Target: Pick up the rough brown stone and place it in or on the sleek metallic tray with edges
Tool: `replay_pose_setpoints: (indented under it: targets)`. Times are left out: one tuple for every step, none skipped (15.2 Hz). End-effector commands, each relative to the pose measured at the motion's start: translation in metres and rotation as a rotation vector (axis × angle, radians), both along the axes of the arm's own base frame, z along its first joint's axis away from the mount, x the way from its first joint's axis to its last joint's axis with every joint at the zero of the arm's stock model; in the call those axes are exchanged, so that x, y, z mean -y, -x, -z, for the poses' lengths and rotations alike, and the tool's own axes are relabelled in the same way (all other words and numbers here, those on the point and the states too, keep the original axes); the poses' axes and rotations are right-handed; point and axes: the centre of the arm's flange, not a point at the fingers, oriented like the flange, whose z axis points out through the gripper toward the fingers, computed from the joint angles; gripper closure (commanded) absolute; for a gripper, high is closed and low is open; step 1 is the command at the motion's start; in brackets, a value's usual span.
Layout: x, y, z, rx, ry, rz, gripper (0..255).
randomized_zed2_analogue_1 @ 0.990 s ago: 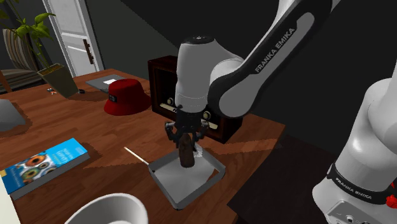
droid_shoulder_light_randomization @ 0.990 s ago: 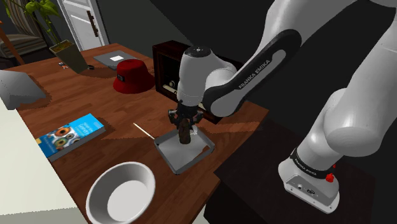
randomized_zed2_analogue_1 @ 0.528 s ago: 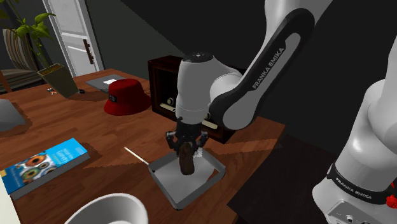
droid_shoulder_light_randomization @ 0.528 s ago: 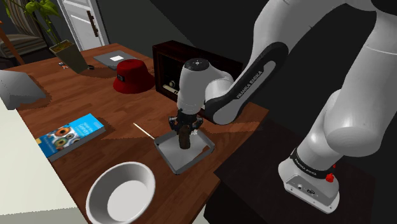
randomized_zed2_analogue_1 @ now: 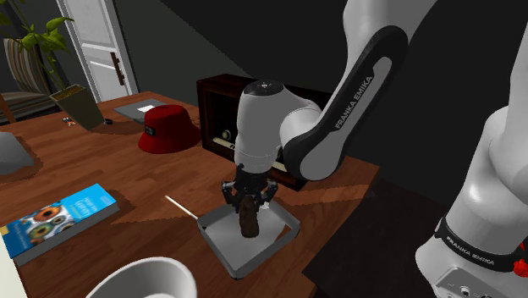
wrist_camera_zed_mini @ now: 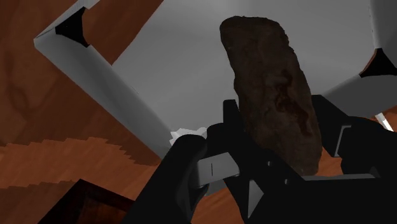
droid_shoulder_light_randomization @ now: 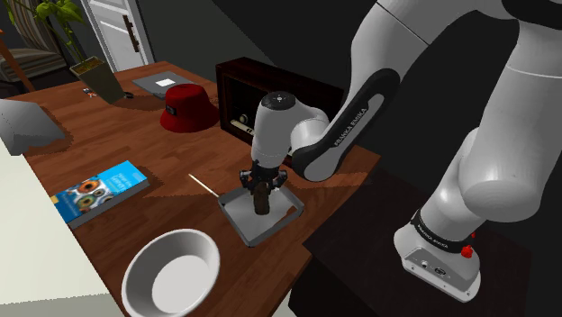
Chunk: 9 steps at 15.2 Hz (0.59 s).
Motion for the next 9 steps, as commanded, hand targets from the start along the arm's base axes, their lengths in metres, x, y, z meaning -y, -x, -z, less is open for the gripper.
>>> replay_pose_setpoints:
  targets:
    - [0.0,0.0,0.0,0.0,0.0,0.0,255]
    - [0.0,0.0,0.0,0.0,0.0,0.0,255]
    - [0.0,0.0,0.0,0.0,0.0,0.0,0]
    - [0.0,0.0,0.0,0.0,0.0,0.0,0]
    - [0.0,0.0,0.0,0.0,0.0,0.0,0]
    - [0.0,0.0,0.0,0.0,0.0,0.0,0]
    - [0.0,0.0,0.0,0.0,0.0,0.0,0]
    - [0.0,0.0,0.0,0.0,0.0,0.0,0]
    - [0.0,0.002,-0.013,0.0,0.0,0.0,0]
